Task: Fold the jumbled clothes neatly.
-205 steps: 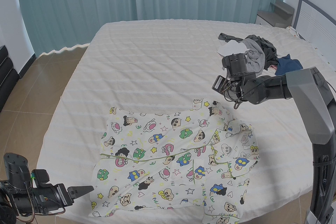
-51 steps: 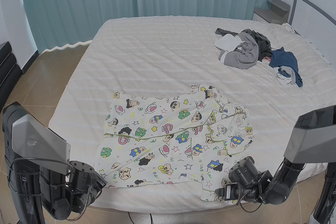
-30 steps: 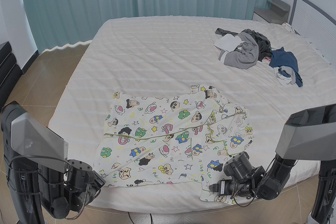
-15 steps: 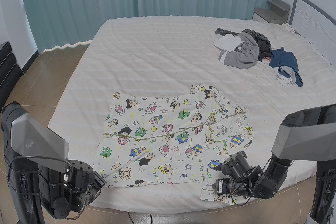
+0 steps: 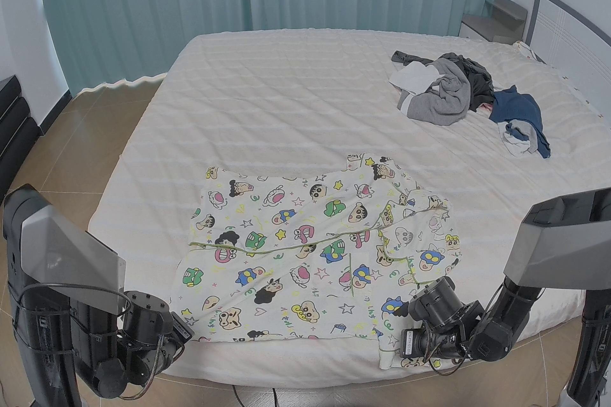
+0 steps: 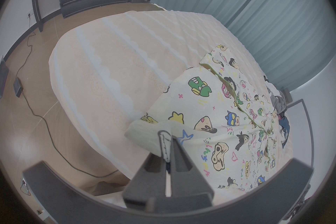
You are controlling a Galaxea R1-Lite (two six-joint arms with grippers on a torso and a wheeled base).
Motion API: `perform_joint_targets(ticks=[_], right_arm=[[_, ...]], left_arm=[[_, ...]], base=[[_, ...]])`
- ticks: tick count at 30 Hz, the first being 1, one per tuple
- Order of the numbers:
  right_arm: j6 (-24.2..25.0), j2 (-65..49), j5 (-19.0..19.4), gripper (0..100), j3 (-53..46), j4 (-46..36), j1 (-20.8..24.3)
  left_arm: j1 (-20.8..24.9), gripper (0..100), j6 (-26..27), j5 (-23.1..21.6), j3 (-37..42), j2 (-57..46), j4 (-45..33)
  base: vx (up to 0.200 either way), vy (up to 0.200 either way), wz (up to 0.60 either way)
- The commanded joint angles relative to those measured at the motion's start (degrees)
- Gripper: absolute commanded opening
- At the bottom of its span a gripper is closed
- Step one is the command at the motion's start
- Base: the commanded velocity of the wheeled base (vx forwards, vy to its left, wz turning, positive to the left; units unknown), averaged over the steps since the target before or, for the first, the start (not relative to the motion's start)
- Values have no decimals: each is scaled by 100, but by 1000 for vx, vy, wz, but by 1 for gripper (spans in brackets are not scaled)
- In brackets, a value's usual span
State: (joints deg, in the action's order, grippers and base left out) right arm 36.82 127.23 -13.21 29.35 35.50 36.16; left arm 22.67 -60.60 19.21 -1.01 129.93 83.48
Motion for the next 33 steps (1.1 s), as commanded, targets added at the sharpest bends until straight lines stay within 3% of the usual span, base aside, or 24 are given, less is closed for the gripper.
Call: perform_joint_targets(ticks=[1, 6, 15, 25, 29, 33], right_arm=[[-8, -225, 3, 0, -167, -25, 32], [-25, -375, 12, 0, -334, -166, 84], [-8, -884, 355, 0, -510, -983, 164], [-8, -1060, 443, 0, -896, -1019, 375], [-17, -1069, 557, 0, -1125, -1027, 375], [-34, -1104, 566, 0, -1248, -1027, 375]], left_arm=[[18, 0, 22, 4, 84, 6, -42], [18, 0, 162, -5, 92, 15, -130], [26, 0, 189, -313, 92, -99, -746], [53, 0, 180, -445, 92, -319, -1115], [44, 0, 180, -831, 92, -776, -1765], [44, 0, 189, -893, 92, -855, -2055]], base=[[0, 0, 0], [0, 0, 0], [0, 0, 0], [0, 0, 0], [0, 0, 0], [0, 0, 0]])
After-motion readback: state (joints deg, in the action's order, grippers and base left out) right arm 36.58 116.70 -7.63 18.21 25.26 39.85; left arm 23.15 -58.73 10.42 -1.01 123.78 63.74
